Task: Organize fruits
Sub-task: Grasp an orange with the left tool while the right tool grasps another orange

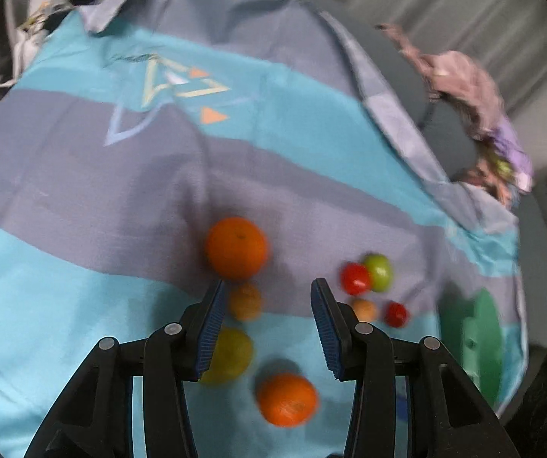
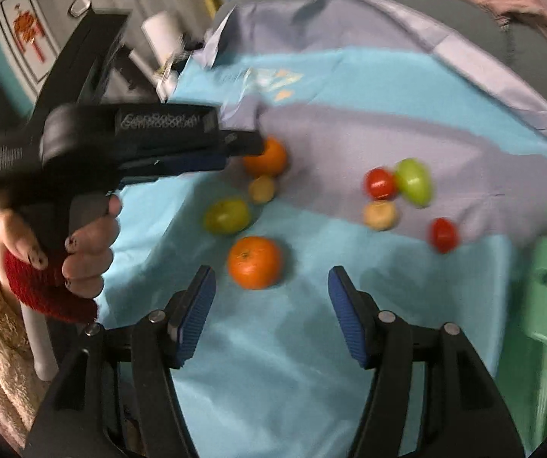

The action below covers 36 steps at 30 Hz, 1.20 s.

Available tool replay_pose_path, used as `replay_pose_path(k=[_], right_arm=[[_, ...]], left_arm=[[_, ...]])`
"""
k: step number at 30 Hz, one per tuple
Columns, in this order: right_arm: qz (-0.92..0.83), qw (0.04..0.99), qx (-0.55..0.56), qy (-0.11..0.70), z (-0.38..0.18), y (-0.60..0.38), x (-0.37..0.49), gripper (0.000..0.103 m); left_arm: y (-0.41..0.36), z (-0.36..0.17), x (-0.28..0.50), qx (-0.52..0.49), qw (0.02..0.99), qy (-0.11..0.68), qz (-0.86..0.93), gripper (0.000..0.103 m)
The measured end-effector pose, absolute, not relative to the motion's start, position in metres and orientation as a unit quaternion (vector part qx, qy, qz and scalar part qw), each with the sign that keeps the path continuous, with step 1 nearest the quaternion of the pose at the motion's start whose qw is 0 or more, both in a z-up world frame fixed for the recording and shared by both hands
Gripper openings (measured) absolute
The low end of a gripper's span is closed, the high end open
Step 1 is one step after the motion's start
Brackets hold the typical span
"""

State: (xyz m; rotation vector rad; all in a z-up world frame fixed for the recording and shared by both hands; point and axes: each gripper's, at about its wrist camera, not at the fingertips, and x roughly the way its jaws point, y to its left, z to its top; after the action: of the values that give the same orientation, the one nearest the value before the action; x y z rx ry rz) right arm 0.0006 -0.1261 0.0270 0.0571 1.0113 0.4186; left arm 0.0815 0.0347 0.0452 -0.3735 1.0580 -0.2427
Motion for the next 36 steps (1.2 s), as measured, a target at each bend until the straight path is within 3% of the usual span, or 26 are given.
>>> replay_pose_path(k=[16, 21, 36], right_arm=[[0.209, 0.846, 0.007, 0.49, 0.003, -0.105, 0.02, 0.058], [0.209, 0.843, 0.012, 0.495, -0.002, -0.102, 0.021, 0.043], [0.194, 0.856, 0.035, 0.479, 0.011, -0.117, 0.009, 0.042]], left_arm=[[0.016, 0.02, 0.114, -0.127, 0.839, 0.524, -0.075, 0.044], [0.018, 0.016, 0.117, -0.146, 0.836, 0.524, -0.078, 0.044], [0.027, 0.022, 0.103, -0.167, 0.843, 0.506, -0.076, 0.045]])
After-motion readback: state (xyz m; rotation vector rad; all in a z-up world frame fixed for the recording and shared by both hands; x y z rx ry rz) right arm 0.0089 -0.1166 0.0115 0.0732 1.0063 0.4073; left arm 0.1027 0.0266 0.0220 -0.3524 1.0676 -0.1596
